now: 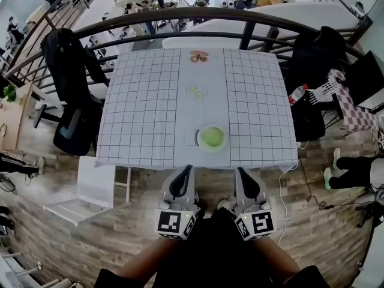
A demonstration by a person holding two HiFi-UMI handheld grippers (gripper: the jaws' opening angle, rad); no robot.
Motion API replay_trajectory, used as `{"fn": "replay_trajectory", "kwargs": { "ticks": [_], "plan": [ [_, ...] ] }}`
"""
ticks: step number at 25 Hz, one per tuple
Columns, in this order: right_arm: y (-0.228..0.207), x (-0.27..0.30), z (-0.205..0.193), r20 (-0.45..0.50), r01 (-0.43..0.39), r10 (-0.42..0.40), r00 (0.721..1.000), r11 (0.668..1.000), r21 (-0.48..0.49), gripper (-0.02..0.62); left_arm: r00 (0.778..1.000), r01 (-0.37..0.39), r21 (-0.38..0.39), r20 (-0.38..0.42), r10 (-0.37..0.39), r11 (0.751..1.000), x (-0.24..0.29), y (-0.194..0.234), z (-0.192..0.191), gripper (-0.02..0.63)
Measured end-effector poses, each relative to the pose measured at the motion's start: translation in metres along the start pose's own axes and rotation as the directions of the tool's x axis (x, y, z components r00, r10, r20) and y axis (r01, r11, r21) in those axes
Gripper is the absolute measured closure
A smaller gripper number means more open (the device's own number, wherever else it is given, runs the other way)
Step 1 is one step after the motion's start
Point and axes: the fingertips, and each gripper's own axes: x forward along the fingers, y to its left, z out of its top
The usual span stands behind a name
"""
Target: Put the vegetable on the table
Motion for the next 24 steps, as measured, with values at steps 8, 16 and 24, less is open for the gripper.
{"fn": "replay_trajectory", "kwargs": {
  "ticks": [8, 16, 24],
  "plan": [
    [-0.013, -0.022, 0.012, 0.05, 0.025, -0.022, 0.998, 0.998, -0.056, 0.598, 0.999, 0.01, 0.046, 0.039, -0.012, 0.999, 0.001, -0.028, 0.005, 0.597],
    [-0.029, -0.024, 0.013, 0.035, 0.052, -0.05, 0.998, 0.996, -0.069, 0.598, 0.997, -0.009, 0.091, 0.079, 0.001, 0.996, 0.004, -0.039, 0.013, 0.597],
    [-0.037, -0.018, 0.013, 0.045, 0.063, -0.06, 0.997, 0.996, -0.059, 0.598, 0.997, 0.0, 0.093, 0.071, -0.007, 0.996, 0.011, -0.034, 0.015, 0.597]
  ]
}}
